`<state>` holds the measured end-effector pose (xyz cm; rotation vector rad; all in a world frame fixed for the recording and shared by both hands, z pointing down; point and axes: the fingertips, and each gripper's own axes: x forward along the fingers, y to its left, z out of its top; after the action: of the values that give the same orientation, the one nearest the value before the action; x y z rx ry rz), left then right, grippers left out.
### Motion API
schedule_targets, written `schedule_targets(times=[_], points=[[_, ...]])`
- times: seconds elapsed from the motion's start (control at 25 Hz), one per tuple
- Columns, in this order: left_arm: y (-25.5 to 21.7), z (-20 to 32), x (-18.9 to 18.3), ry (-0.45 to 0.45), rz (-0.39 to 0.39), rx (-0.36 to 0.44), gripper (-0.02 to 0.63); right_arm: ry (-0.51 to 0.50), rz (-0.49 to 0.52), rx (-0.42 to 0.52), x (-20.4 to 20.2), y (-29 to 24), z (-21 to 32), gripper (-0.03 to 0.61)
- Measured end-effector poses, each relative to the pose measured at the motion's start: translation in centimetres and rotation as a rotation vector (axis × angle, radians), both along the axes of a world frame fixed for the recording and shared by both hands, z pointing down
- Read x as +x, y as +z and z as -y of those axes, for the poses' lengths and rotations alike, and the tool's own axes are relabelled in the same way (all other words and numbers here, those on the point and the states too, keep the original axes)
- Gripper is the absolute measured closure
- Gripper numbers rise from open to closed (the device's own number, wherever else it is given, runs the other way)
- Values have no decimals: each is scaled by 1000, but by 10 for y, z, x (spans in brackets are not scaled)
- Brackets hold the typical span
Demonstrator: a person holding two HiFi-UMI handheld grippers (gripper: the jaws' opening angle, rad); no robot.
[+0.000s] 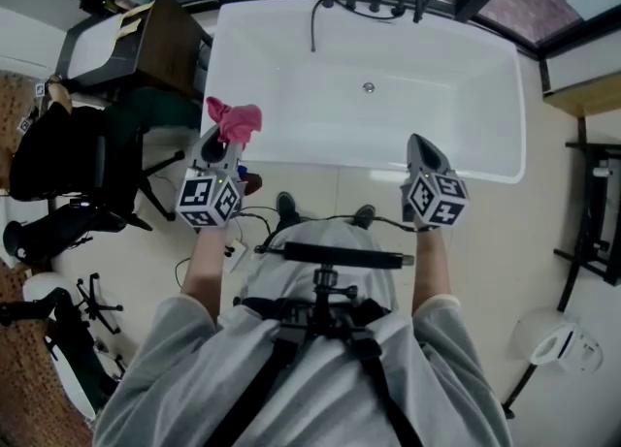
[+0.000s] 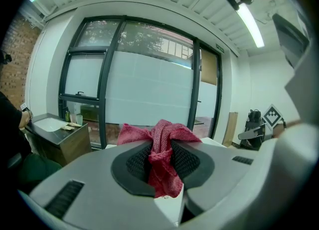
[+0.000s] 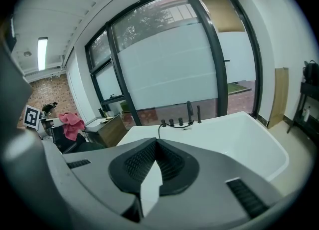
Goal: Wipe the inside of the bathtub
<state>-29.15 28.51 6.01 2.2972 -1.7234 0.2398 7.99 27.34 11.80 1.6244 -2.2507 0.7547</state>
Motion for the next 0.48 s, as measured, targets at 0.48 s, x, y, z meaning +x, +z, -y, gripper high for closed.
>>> schedule_targets(times=[0.48], points=[[8,-27,4,-12,-15,-23,529,-33,-30,-1,-4,5,-11,571]])
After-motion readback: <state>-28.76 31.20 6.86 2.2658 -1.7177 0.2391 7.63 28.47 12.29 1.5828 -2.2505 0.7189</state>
